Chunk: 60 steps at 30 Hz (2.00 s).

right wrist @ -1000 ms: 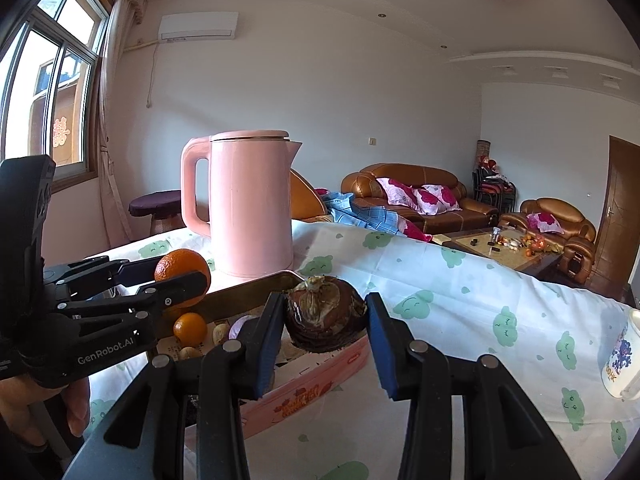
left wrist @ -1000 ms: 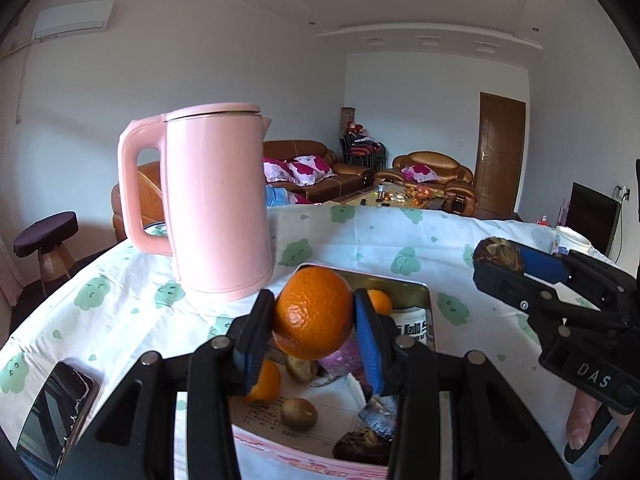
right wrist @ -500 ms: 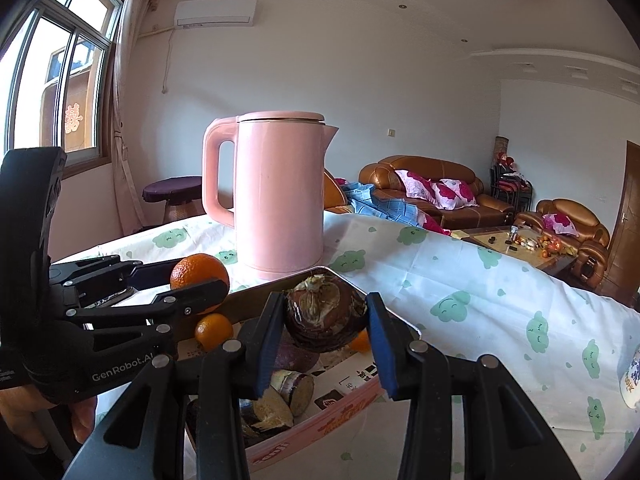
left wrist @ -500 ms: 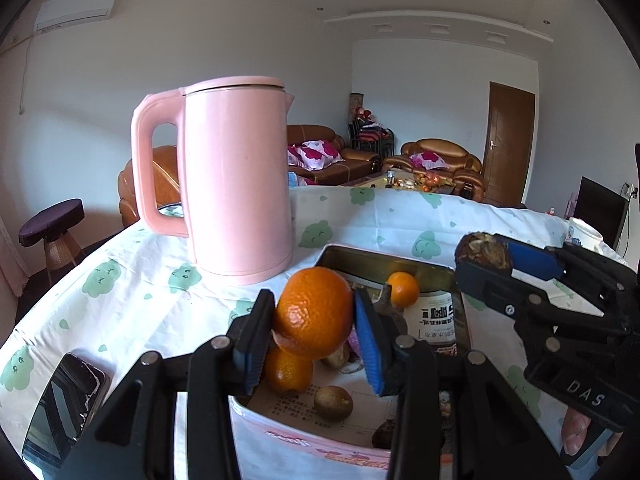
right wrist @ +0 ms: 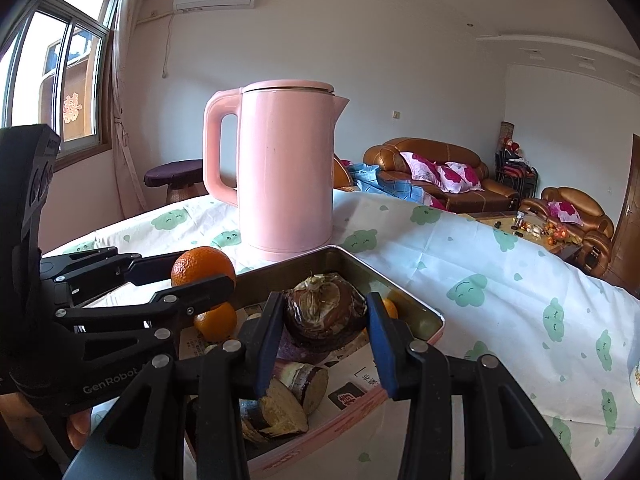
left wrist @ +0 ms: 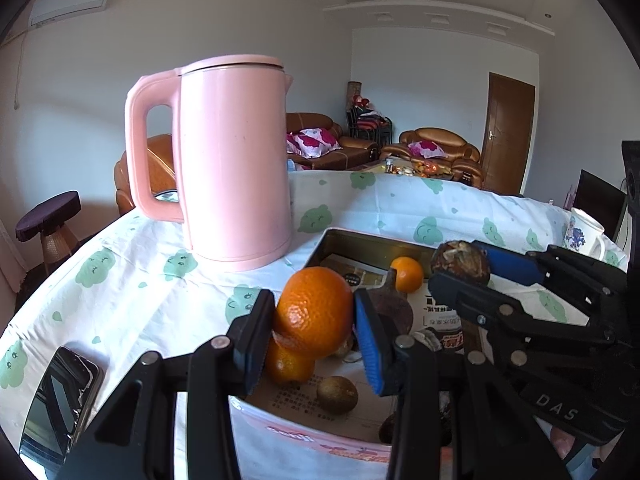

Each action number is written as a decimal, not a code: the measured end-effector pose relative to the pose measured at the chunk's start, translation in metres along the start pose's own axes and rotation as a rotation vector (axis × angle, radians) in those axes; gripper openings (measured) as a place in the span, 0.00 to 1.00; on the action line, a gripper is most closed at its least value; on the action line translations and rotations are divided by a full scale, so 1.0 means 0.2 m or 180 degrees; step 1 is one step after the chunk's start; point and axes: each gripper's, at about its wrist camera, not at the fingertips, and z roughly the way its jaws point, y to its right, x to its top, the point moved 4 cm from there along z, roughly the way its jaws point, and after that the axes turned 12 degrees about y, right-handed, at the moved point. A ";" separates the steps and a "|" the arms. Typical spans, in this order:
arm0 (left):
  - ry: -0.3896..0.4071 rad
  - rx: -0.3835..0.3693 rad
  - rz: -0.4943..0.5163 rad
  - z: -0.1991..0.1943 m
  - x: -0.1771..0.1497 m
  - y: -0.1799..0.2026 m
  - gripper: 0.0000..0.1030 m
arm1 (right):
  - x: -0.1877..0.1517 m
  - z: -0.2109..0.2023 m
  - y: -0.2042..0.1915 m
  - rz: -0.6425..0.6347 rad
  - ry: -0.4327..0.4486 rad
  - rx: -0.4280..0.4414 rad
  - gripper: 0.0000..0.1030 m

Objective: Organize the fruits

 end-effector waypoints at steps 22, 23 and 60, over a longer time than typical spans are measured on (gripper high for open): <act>-0.0213 -0.0028 0.0037 0.04 -0.04 0.01 0.41 | -0.10 0.08 0.01 0.0112 -0.0387 0.0108 0.46; -0.0211 -0.0019 0.0048 0.04 -0.04 0.01 0.41 | -0.10 0.08 0.01 0.0113 -0.0387 0.0114 0.48; 0.0422 -0.0046 0.0130 -0.28 0.12 0.15 0.99 | 0.06 -0.51 0.19 -0.0059 0.0358 -0.0773 0.75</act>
